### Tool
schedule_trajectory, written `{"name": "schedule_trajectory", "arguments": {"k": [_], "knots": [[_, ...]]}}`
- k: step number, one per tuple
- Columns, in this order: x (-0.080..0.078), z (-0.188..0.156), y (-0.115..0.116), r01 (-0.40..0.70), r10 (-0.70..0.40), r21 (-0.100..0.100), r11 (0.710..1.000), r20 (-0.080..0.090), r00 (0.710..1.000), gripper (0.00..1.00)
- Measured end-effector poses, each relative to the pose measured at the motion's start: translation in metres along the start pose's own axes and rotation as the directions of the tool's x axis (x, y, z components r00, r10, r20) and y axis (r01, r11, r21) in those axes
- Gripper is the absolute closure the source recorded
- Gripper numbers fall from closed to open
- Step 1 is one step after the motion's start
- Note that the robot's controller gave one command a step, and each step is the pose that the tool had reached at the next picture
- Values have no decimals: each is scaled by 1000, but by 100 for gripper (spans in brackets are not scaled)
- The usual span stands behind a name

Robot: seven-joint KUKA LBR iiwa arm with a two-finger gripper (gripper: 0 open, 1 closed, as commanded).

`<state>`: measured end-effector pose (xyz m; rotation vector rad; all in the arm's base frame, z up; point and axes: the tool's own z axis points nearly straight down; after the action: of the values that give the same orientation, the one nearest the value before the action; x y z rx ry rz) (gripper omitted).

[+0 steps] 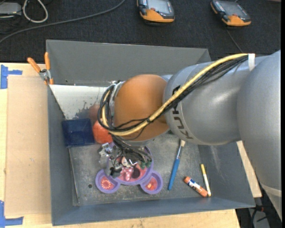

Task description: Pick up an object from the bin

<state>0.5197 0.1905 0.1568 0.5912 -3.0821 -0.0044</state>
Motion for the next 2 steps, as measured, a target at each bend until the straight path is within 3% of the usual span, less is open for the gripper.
{"name": "schedule_trajectory", "arguments": {"k": [1,2], "knots": [[25,-37,-39,-43,43,-2,999,2,999,100],[18,21,-17,45,-44,-1,999,6,999,100]]}}
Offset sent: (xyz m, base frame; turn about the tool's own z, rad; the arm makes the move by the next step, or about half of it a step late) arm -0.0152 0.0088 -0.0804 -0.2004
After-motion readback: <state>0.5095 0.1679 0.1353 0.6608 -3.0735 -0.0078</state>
